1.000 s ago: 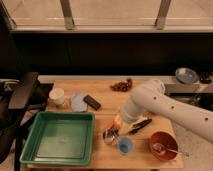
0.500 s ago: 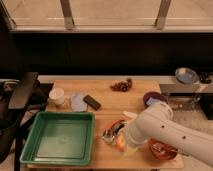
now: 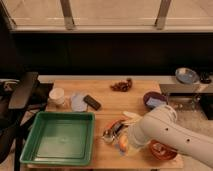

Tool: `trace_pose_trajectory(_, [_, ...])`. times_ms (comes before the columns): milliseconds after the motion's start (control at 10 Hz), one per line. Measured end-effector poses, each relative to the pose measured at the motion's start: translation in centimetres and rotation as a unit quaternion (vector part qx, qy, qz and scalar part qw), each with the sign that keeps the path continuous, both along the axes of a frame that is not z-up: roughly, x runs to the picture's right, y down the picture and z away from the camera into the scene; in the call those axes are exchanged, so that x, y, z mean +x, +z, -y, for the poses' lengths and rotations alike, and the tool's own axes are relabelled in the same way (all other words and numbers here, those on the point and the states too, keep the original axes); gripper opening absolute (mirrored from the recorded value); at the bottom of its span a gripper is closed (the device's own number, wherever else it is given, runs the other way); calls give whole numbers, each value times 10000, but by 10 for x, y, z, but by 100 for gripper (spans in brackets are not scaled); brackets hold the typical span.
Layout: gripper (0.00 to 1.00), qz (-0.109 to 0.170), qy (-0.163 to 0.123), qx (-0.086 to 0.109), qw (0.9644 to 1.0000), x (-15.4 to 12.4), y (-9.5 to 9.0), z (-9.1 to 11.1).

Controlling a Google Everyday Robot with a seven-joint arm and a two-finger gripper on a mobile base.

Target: Place apple in plastic cup

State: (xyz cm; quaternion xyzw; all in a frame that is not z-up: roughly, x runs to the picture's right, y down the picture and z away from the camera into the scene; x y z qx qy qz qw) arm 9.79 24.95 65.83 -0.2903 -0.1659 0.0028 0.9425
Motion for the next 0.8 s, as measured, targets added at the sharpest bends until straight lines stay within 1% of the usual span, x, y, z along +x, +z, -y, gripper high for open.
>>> trace_pose_trajectory(100, [69,4,11,7,10000,0,2,1])
trace_pose_trajectory(200, [73,18,15,10,10000,-2,5,3])
trace_pose_trajectory(500, [73,63,35,10,10000,-5,11,3])
trace_pose_trajectory(800, [73,55,52,16,10000,-5,12,3])
